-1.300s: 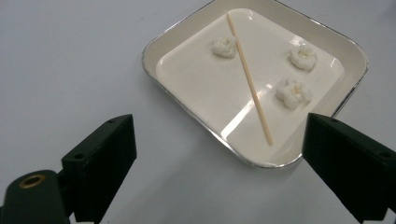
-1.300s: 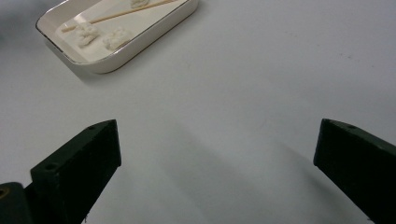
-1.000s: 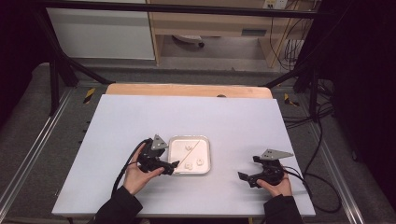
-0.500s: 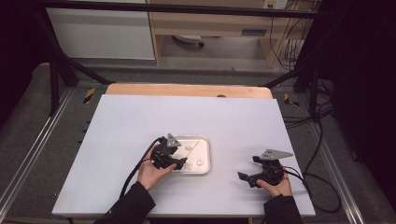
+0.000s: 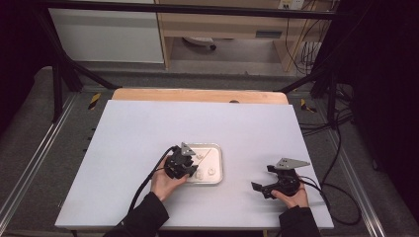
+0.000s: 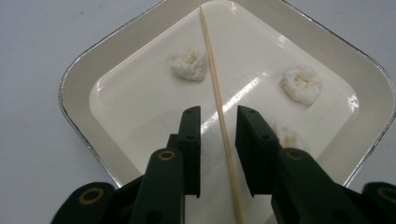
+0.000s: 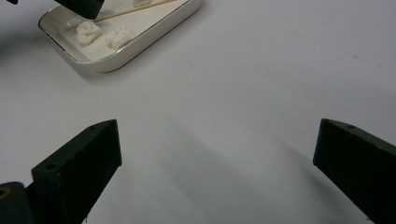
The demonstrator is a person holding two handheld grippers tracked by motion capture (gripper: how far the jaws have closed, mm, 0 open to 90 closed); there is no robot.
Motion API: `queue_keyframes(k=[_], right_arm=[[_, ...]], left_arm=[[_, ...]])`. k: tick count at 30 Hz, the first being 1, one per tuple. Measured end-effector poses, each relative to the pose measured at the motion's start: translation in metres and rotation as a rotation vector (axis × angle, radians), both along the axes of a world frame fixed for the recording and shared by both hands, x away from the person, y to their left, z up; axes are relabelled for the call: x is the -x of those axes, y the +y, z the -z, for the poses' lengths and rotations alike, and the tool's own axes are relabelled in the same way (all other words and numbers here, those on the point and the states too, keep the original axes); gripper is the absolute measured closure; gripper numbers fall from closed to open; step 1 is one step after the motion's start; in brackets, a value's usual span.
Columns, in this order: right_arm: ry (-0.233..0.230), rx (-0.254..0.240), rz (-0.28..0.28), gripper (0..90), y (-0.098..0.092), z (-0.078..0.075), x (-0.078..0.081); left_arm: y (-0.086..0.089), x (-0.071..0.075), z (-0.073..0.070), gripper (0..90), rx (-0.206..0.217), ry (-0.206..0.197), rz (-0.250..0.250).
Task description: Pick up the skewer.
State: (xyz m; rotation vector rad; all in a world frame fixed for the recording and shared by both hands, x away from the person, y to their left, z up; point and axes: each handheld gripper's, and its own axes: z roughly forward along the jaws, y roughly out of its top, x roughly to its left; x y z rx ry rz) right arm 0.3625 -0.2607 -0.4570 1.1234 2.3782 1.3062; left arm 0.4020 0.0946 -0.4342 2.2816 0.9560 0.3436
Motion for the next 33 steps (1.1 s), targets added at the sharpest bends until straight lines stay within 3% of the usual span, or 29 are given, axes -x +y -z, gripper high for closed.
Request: queue_keyframes(k=[9,19,27,33], right_arm=[[0.002,-0.004,-0.001,1.7,0.0003,0.0000,0.0002],[0.000,-0.005,-0.002,1.7,0.0002,0.0000,0.0000],[0.001,-0.007,-0.004,1.7,0.0003,-0.0001,0.0001],[0.002,-0.007,-0.005,1.8,0.0006,0.0001,0.0001]], left_arm=[[-0.0061,0.0018,0.0042,80.6,-0.009,-0.009,-0.003],[-0.0076,0.0047,0.0055,87.7,-0.014,-0.028,-0.046],[-0.0032,0.0059,0.0076,88.5,0.026,-0.031,-0.048],[0.0008,0.0088,0.0027,88.7,0.058,-0.066,-0.040]])
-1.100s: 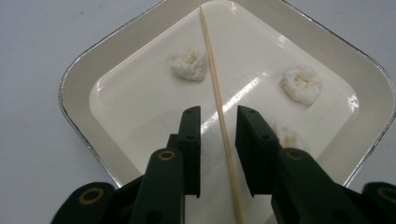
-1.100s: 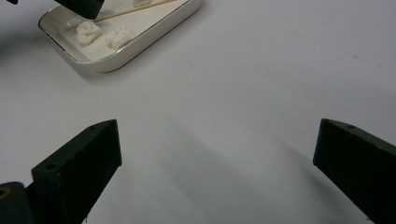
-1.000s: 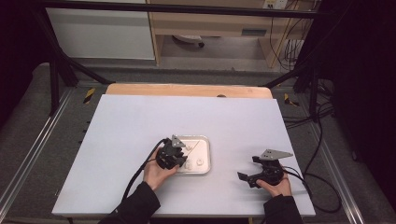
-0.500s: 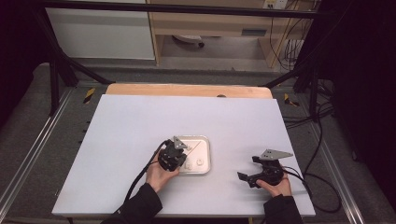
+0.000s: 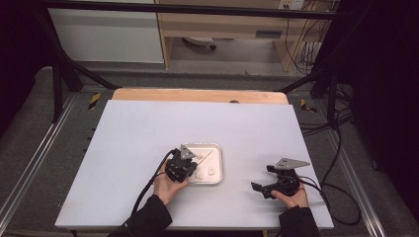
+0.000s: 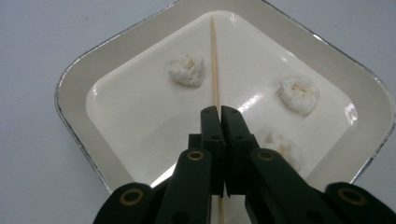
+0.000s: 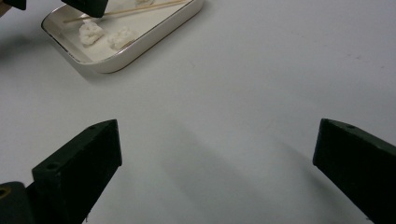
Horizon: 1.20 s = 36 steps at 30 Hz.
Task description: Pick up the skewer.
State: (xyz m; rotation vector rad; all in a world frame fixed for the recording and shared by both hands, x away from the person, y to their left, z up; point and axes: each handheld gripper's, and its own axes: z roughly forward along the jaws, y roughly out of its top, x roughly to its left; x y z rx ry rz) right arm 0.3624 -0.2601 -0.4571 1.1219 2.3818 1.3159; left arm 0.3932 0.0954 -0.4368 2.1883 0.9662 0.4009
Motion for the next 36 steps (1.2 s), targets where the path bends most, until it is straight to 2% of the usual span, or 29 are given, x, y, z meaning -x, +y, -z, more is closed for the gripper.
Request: queue_keyframes(k=[8,18,21,25,36], right_arm=[[-0.002,0.000,-0.001,1.9,0.000,0.000,0.000],[-0.009,0.005,-0.007,0.8,0.002,-0.002,0.000],[-0.011,0.017,-0.003,0.7,0.005,-0.003,0.000],[-0.038,0.033,0.010,0.7,0.012,-0.005,0.000],[-0.091,0.105,-0.033,1.4,0.030,-0.015,0.001]], left_arm=[[0.006,0.003,-0.008,88.7,0.038,-0.013,0.009],[0.015,0.008,-0.017,88.7,0.045,-0.004,0.051],[0.017,0.008,-0.019,88.7,0.041,0.002,0.072],[0.019,0.009,-0.022,88.7,0.038,-0.001,0.094],[0.013,0.013,-0.032,88.7,0.021,0.000,0.167]])
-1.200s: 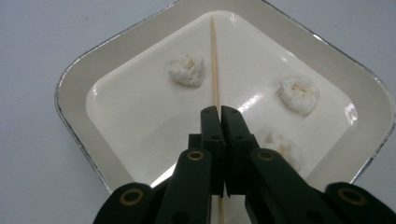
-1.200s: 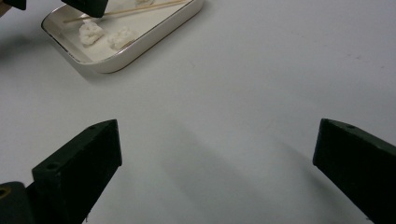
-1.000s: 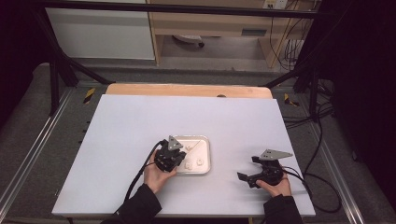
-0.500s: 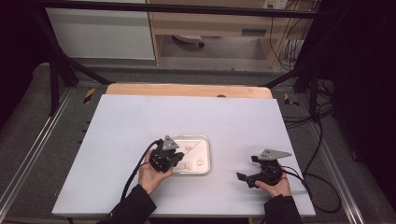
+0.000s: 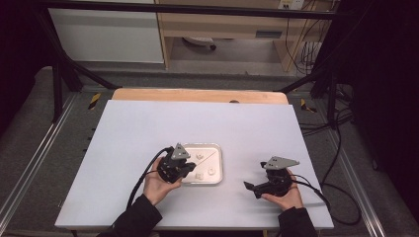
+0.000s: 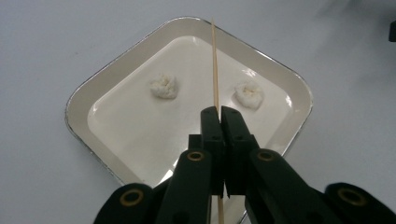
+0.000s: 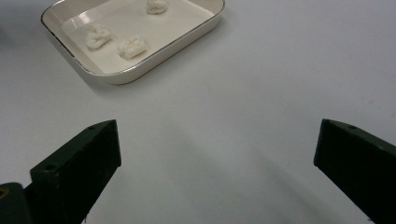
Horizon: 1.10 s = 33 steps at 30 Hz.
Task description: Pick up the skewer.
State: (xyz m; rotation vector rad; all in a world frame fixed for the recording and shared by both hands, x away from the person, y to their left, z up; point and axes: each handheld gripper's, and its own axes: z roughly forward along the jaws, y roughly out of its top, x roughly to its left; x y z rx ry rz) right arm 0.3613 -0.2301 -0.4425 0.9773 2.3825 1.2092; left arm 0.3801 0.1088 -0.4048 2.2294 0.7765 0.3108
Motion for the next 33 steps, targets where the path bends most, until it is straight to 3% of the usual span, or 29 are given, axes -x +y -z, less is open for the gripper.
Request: queue_keyframes(k=[2,13,21,27,28,33], right_arm=[[-0.025,0.039,-0.011,1.7,0.006,-0.003,0.000],[-0.107,0.153,-0.060,3.1,0.021,-0.011,0.006],[-0.144,0.211,-0.084,5.3,0.027,-0.013,0.008],[-0.210,0.273,-0.126,8.2,0.033,-0.016,0.011],[-0.240,0.295,-0.147,9.7,0.035,-0.016,0.012],[-0.276,0.333,-0.176,12.7,0.037,-0.017,0.014]], left_arm=[[-0.003,0.001,-0.002,88.7,-0.006,-0.003,0.018],[-0.026,0.005,-0.007,88.7,-0.037,0.000,0.088],[-0.045,0.006,-0.009,88.7,-0.063,0.003,0.134],[-0.060,0.007,-0.010,88.7,-0.087,0.005,0.169],[-0.062,0.007,-0.010,88.7,-0.091,0.006,0.175],[-0.073,0.009,-0.010,88.7,-0.111,0.005,0.205]])
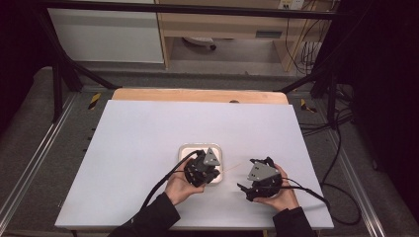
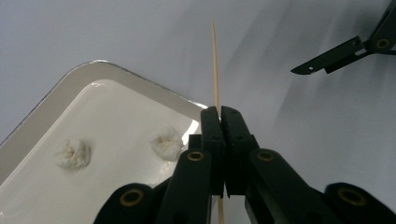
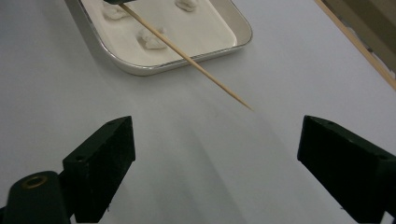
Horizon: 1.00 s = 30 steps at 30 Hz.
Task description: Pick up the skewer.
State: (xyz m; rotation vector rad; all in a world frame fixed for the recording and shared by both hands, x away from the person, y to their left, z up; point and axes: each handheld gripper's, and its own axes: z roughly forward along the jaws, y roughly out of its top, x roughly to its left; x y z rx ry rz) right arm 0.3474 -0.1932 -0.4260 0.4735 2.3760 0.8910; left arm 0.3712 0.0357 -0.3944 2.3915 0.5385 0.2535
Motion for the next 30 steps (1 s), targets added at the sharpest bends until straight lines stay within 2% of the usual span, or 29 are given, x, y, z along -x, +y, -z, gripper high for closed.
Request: queue_keyframes(k=[12,18,25,27,29,30], right_arm=[[-0.053,0.065,-0.095,25.4,0.004,0.002,0.001],[-0.103,0.145,-0.173,36.4,0.004,0.004,0.001],[-0.144,0.202,-0.227,47.1,0.006,0.003,0.000],[-0.159,0.249,-0.261,53.2,0.006,0.003,-0.001],[-0.174,0.262,-0.262,55.0,0.007,0.003,-0.001],[-0.177,0.280,-0.287,56.5,0.008,0.003,-0.002]], left_arm=[[-0.022,0.001,-0.004,88.7,-0.027,0.001,0.055],[-0.030,0.000,-0.005,88.7,-0.036,0.012,0.075],[-0.034,0.000,-0.004,88.7,-0.048,0.020,0.094],[-0.034,-0.001,-0.004,88.7,-0.051,0.020,0.097],[-0.034,-0.001,-0.004,88.7,-0.049,0.021,0.097],[-0.035,-0.001,-0.004,88.7,-0.049,0.023,0.097]])
